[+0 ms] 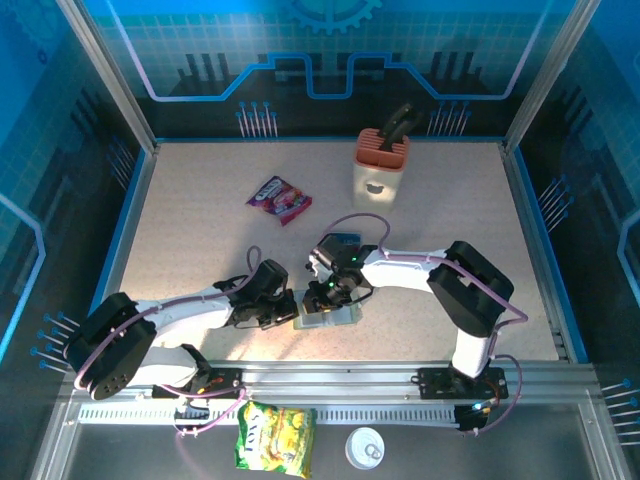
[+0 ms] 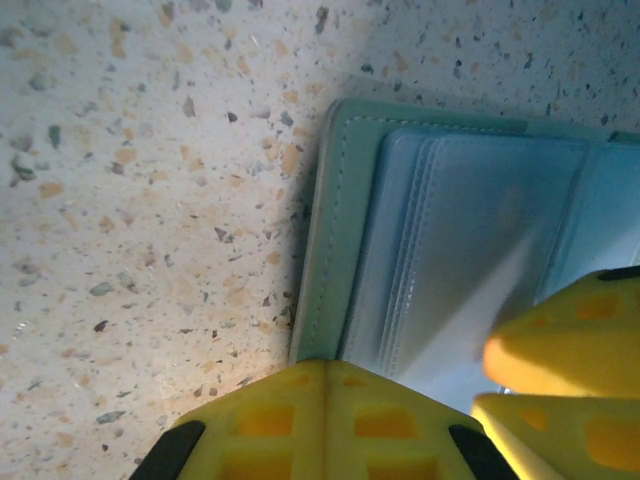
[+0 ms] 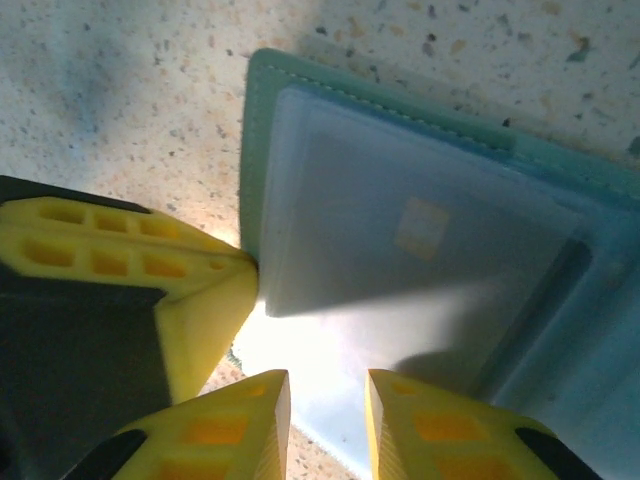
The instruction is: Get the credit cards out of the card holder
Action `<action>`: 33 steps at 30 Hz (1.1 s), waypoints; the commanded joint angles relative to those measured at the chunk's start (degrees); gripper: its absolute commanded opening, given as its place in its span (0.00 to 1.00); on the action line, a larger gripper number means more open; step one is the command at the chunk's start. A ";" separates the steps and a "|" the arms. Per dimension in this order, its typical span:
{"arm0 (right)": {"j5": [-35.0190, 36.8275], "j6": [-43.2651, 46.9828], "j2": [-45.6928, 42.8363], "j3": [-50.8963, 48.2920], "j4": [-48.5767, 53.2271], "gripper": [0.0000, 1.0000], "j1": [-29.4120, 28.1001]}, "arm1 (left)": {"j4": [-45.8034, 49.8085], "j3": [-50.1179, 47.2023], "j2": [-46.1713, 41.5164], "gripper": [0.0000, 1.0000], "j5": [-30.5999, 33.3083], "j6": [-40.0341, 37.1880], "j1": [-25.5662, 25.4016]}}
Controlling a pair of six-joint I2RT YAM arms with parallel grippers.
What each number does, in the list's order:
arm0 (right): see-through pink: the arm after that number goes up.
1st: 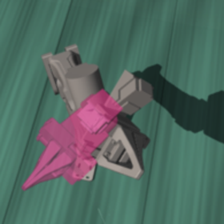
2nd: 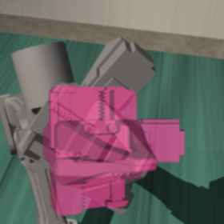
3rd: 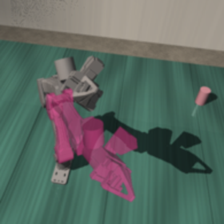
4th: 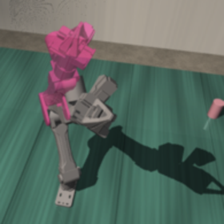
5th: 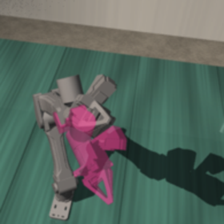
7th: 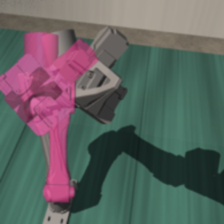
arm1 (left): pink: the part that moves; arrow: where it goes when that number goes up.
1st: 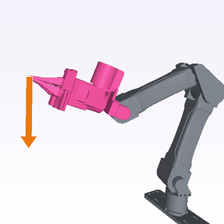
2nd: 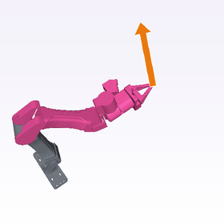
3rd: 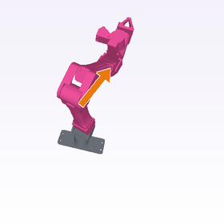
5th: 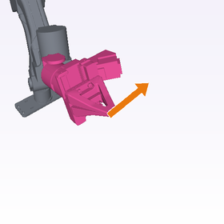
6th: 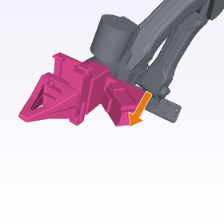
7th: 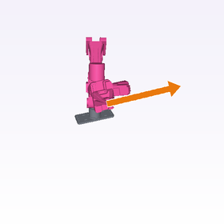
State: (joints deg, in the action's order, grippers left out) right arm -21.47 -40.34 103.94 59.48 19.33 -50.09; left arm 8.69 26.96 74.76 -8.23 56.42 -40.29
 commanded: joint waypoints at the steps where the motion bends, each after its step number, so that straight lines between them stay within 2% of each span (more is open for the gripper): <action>1: 1.18 -1.06 0.92 -1.17 0.28 0.26 0.42 | 4.15 1.27 1.48 0.00 1.70 -2.17 -0.22; 10: 4.99 -0.53 -2.70 -3.87 2.75 0.27 1.72 | 4.85 1.17 1.53 0.00 1.81 -2.28 -0.16; 18: 3.12 -0.40 -3.14 -5.51 0.57 0.27 2.82 | 5.75 1.74 -0.34 0.00 3.03 -2.37 -0.19; 26: -1.34 -0.25 -4.62 -8.76 -6.83 0.26 3.81 | 7.40 3.23 -4.65 0.00 3.73 -2.22 -0.20; 33: -3.71 -0.41 -5.09 -12.60 -11.09 0.25 4.69 | 1.90 3.63 -4.87 0.00 0.09 0.20 -0.31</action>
State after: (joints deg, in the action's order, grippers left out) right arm -24.23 -40.53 99.09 48.58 8.82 -46.02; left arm 12.78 29.36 69.84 -6.15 55.55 -40.32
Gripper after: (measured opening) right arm 0.256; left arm 0.041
